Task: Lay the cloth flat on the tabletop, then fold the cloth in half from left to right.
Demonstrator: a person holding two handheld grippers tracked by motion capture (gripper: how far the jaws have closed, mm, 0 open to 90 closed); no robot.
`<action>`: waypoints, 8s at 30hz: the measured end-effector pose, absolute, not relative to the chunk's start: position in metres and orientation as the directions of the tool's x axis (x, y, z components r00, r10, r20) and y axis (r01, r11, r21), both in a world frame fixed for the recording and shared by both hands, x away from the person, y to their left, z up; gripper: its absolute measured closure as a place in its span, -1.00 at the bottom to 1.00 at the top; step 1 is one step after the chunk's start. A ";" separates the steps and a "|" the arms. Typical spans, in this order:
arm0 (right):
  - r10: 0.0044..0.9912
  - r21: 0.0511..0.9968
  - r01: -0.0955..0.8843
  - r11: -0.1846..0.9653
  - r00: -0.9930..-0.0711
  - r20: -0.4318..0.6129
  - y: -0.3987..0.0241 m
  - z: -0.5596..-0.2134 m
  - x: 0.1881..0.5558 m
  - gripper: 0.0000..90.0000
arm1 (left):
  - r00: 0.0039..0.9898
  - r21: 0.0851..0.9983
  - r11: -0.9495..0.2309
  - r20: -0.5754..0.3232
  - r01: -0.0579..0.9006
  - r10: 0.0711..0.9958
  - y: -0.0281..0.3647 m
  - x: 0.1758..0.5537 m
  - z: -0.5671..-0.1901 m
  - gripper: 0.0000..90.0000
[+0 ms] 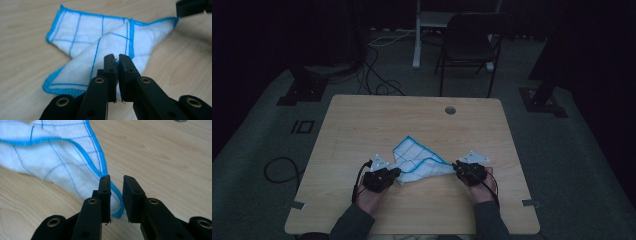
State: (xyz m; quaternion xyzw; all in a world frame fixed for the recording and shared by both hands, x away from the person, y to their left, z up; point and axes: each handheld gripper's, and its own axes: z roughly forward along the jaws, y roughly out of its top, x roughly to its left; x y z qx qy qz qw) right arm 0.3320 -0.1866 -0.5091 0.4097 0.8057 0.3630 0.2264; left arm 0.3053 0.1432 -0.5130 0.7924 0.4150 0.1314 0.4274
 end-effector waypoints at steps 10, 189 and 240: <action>0.788 0.763 0.460 0.453 -0.607 -0.103 -0.165 -0.512 0.354 0.88 | 0.622 0.769 -0.290 -0.173 0.570 0.763 0.146 0.287 -0.527 0.91; 0.744 0.690 0.539 0.483 -0.668 0.001 -0.188 -0.538 0.322 0.16 | 0.596 0.728 -0.397 -0.019 0.559 0.803 0.171 0.331 -0.540 0.78; 0.750 0.713 0.544 0.443 -0.661 0.039 -0.191 -0.541 0.318 0.02 | 0.454 0.728 -0.249 -0.096 0.639 0.886 0.175 0.334 -0.541 0.77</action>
